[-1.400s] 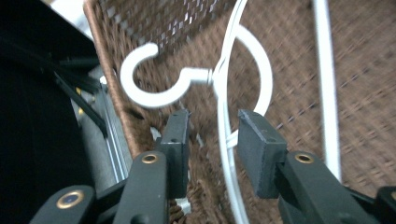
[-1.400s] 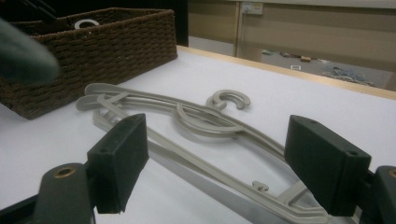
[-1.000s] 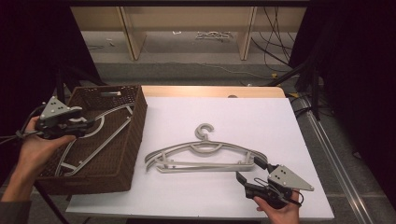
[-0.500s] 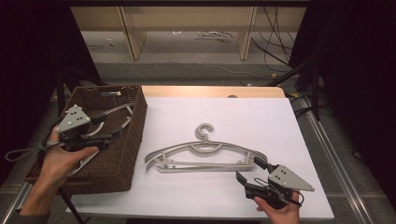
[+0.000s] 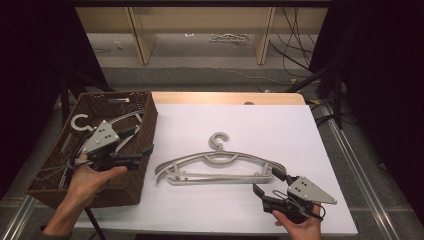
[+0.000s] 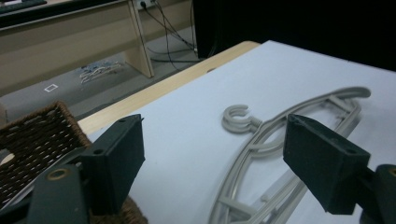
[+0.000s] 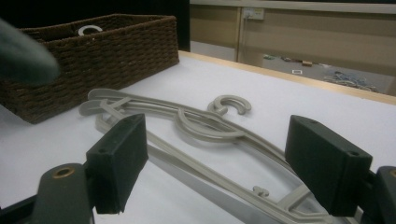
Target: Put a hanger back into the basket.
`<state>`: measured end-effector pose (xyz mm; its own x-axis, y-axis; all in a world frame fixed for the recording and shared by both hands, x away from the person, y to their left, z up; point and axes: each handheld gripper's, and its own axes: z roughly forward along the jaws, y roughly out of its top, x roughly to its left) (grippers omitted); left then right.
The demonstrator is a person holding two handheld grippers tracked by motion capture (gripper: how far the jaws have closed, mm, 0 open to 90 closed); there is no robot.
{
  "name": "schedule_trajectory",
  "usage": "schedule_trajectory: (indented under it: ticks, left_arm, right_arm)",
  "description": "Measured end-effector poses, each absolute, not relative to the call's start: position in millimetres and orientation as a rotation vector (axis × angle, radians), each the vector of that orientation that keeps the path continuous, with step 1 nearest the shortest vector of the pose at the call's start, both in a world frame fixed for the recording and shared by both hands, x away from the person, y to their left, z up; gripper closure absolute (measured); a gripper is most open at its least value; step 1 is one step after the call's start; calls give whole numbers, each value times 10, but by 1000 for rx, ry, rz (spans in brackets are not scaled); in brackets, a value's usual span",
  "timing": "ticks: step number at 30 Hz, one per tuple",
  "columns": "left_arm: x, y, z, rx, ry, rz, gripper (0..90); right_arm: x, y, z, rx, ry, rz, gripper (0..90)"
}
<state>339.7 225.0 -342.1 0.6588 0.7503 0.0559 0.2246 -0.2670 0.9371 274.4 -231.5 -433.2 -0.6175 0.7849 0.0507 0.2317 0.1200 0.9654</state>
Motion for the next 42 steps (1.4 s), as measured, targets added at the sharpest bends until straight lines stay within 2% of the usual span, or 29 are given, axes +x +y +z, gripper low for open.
schedule_trajectory:
  ticks: [12,20,21,26,32,42]
  left_arm:
    - [3352,1998,-3559,1861,698,528,168]
    - [3424,1886,-3608,1926,691,539,168]
    - [3474,1876,-3590,1957,645,581,171]
    - [3559,1708,-3585,1975,658,537,180]
    - [3734,1470,-3635,2045,640,550,183]
    - [4164,1046,-3847,2208,630,504,256]
  right_arm:
    - [2746,-2347,-4333,991,1939,1494,221]
    - [2728,-2286,-4317,958,1962,1486,222]
    - [2731,-2290,-4320,962,1967,1483,221]
    - [2734,-2310,-4315,972,1940,1483,220]
    - [2728,-2276,-4304,948,1962,1491,221]
    - [2734,-2277,-4309,955,1952,1505,221]
